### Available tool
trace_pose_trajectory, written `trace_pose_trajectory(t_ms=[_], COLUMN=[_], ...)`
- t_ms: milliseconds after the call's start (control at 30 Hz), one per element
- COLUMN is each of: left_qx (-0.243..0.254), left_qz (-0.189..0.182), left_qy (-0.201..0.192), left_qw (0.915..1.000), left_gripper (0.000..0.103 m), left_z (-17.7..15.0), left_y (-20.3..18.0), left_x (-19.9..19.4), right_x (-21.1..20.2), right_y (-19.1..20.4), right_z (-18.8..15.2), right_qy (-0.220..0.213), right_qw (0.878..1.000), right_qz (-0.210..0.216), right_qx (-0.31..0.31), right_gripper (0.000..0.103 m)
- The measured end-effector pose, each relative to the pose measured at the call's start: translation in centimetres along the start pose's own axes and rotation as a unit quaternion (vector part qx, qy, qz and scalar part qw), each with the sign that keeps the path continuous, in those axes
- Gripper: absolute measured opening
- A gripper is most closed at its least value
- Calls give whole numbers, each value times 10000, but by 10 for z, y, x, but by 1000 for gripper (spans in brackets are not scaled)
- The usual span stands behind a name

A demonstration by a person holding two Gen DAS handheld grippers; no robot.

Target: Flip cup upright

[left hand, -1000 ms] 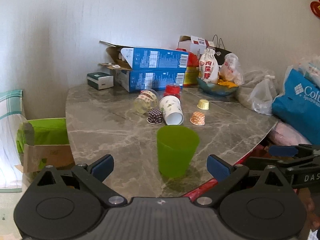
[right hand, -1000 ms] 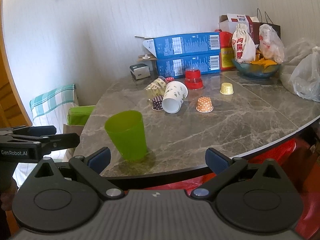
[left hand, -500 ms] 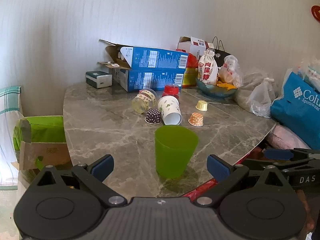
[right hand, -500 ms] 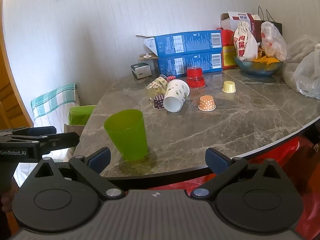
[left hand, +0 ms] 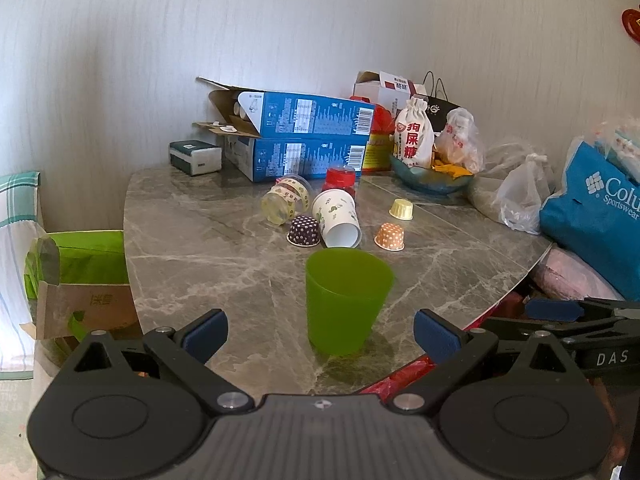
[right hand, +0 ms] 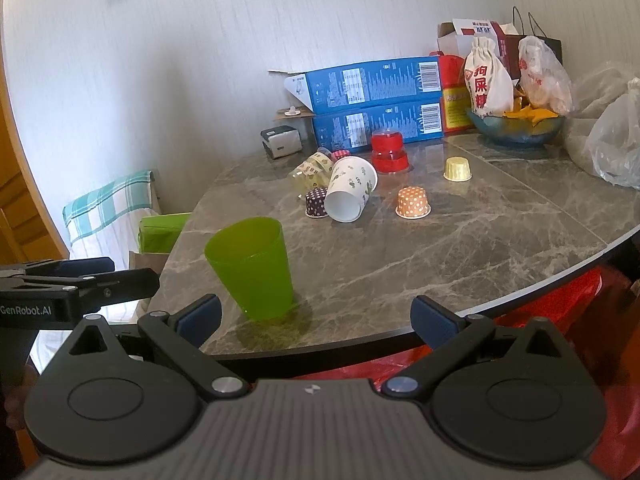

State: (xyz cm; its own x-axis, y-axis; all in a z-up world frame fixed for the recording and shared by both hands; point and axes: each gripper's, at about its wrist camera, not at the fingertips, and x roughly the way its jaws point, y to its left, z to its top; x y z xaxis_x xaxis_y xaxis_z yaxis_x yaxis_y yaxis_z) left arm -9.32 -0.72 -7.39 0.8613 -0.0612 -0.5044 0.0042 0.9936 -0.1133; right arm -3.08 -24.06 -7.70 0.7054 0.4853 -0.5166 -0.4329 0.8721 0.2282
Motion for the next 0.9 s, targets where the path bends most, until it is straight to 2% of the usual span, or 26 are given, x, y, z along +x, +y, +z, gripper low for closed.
trace_pose_trajectory(t_ms=[900], left_qx=[-28], left_qz=[-9], left_qy=[-5], left_qw=[10000], left_gripper=[101], left_z=[-1], left_y=[0], left_x=[2], right_x=[-2], right_y=[-1], right_z=[1], right_qy=[-112], right_qw=[9999], right_qz=[-12], right_qx=[7], right_gripper=[102])
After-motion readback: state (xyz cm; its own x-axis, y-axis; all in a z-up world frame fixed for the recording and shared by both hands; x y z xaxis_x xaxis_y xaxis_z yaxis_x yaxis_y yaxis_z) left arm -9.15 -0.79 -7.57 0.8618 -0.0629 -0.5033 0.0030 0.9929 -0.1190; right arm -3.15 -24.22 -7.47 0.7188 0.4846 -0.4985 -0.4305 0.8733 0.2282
